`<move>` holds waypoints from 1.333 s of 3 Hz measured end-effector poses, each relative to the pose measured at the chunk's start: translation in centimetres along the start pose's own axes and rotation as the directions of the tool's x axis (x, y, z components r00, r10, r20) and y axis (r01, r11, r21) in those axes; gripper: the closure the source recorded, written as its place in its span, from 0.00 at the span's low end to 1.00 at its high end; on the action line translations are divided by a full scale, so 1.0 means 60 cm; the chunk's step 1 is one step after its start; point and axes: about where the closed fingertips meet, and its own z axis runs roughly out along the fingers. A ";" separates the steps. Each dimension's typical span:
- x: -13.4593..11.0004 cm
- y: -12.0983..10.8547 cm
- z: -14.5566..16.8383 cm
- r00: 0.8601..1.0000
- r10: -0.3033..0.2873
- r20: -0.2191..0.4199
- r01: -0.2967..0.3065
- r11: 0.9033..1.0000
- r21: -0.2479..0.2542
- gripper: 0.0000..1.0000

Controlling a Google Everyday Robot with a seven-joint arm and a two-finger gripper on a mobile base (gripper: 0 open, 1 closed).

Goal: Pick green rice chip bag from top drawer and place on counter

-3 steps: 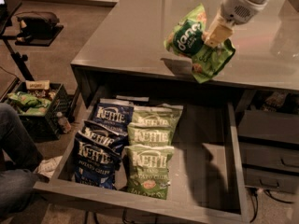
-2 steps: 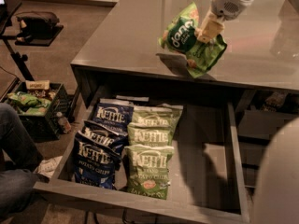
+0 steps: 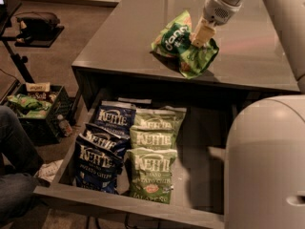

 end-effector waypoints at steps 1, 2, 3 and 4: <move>-0.002 -0.004 0.006 1.000 0.000 0.004 0.000 1.000 0.004 0.82; -0.002 -0.004 0.006 1.000 0.000 0.004 0.000 1.000 0.004 0.59; -0.002 -0.004 0.006 1.000 0.000 0.004 0.000 1.000 0.004 0.36; -0.002 -0.004 0.006 1.000 0.000 0.004 0.000 1.000 0.004 0.13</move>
Offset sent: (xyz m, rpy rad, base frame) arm 0.0038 0.0014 -0.0019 0.0032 -0.0045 -0.0008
